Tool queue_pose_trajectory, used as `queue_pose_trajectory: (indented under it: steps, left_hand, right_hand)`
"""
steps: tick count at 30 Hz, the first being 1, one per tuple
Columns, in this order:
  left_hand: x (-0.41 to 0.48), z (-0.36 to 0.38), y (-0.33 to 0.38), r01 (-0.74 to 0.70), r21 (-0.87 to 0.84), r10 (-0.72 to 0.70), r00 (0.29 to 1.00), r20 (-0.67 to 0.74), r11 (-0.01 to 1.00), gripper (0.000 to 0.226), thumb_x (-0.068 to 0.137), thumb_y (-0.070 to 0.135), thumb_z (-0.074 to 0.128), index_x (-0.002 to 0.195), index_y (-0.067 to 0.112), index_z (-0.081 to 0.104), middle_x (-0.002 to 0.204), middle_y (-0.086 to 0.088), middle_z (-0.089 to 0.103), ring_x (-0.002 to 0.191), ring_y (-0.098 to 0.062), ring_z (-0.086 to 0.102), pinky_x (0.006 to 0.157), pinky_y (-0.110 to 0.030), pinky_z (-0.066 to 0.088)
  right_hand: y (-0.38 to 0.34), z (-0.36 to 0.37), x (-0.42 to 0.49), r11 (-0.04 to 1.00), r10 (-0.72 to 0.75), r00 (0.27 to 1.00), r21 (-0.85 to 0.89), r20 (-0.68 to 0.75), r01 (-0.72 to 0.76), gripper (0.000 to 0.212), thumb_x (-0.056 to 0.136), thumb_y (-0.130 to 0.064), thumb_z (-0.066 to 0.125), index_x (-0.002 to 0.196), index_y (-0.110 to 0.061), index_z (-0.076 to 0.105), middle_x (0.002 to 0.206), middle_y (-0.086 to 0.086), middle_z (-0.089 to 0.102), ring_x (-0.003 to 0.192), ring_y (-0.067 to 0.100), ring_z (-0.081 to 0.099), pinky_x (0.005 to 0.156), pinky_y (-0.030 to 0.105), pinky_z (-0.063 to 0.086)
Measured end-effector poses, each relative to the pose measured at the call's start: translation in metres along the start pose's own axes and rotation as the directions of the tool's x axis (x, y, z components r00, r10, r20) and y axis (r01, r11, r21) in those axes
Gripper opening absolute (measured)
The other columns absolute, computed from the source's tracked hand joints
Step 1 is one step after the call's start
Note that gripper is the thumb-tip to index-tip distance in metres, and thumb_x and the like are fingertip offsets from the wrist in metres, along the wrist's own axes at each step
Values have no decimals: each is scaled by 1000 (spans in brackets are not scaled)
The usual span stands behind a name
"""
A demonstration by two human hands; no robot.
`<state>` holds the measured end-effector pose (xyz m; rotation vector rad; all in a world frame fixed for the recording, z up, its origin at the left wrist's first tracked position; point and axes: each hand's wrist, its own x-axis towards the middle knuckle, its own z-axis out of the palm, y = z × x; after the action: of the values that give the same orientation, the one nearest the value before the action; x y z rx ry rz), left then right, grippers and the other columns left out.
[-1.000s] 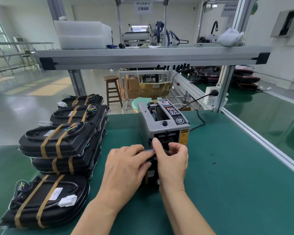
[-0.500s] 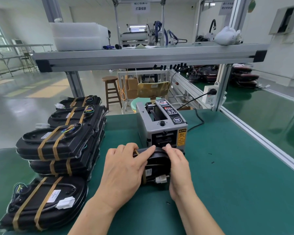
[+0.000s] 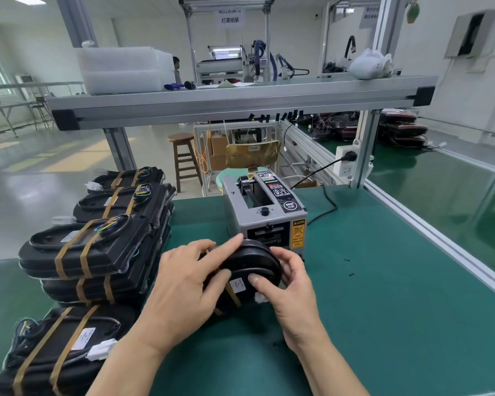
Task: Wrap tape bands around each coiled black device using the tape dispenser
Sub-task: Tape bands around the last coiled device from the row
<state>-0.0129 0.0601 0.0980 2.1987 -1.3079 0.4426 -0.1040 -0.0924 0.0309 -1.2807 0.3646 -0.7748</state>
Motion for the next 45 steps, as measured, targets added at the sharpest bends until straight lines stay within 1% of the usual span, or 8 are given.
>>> queue_pose_trajectory:
  steps: [9, 14, 17, 20, 28, 34, 41, 45]
  left_hand:
    - [16, -10, 12, 26, -368, -14, 999, 34, 929, 69, 75, 44, 72, 138, 41, 45, 122, 22, 59, 119, -1, 53, 106, -32, 41]
    - [5, -11, -3, 26, -452, -32, 999, -7, 892, 46, 70, 49, 73, 113, 36, 65, 107, 16, 64, 107, -10, 61, 92, -21, 45]
    - [-1, -11, -10, 78, -514, -97, 995, -11, 854, 46, 65, 52, 74, 109, 41, 65, 105, 14, 65, 105, -11, 62, 92, -24, 47]
    - [-4, -11, -12, 95, -544, -118, 993, -6, 834, 49, 63, 52, 76, 110, 43, 65, 105, 12, 65, 106, -15, 63, 95, -34, 49]
    - [-6, -11, -12, 146, -585, -158, 987, 31, 798, 47, 64, 36, 83, 108, 36, 68, 102, 12, 71, 98, -10, 66, 90, -18, 48]
    - [-7, -11, -12, 156, -601, -160, 986, 47, 784, 47, 65, 32, 83, 109, 33, 67, 104, 11, 70, 101, -13, 66, 91, -19, 47]
    - [-6, -11, -10, 145, -590, -143, 988, 51, 794, 47, 66, 32, 82, 111, 29, 67, 106, 9, 70, 103, -16, 66, 95, -28, 49]
    - [-7, -12, -8, 145, -570, -141, 989, 51, 809, 46, 67, 33, 81, 110, 31, 66, 107, 12, 69, 104, -12, 65, 95, -26, 48]
  right_hand:
    - [-36, 21, -10, 906, -331, 937, -241, 110, 348, 60, 68, -12, 76, 119, -33, 51, 115, -17, 63, 114, 9, 60, 96, 22, 48]
    - [-45, 2, -3, 938, -65, 923, -294, 379, 187, 61, 67, -28, 69, 125, -40, 52, 128, -11, 59, 123, 8, 54, 103, 26, 43]
    - [-38, -6, 10, 997, 53, 992, -58, 114, -47, 35, 76, -23, 71, 111, -26, 67, 110, -10, 69, 109, 10, 62, 89, 23, 48]
    - [-26, -10, 30, 980, 183, 950, -30, -251, -197, 8, 93, -6, 63, 96, -11, 70, 83, 2, 64, 71, 13, 57, 61, 22, 50]
    - [-18, 7, 57, 960, 260, 881, 8, -394, -280, 13, 92, -8, 66, 80, -2, 67, 66, 5, 58, 36, 2, 48, 43, 18, 46]
    - [-20, 13, 64, 942, 319, 832, 59, -454, -329, 23, 90, -16, 71, 72, -4, 63, 64, 7, 59, 38, 9, 51, 41, 19, 47]
    - [-21, 19, 69, 930, 232, 811, -123, -537, -347, 19, 83, -23, 74, 69, -12, 67, 47, -2, 61, 32, 8, 54, 54, 31, 56]
    - [-26, 25, 70, 911, 213, 815, -193, -539, -365, 13, 77, -20, 70, 65, -20, 65, 78, 10, 73, 81, 33, 71, 81, 47, 60]
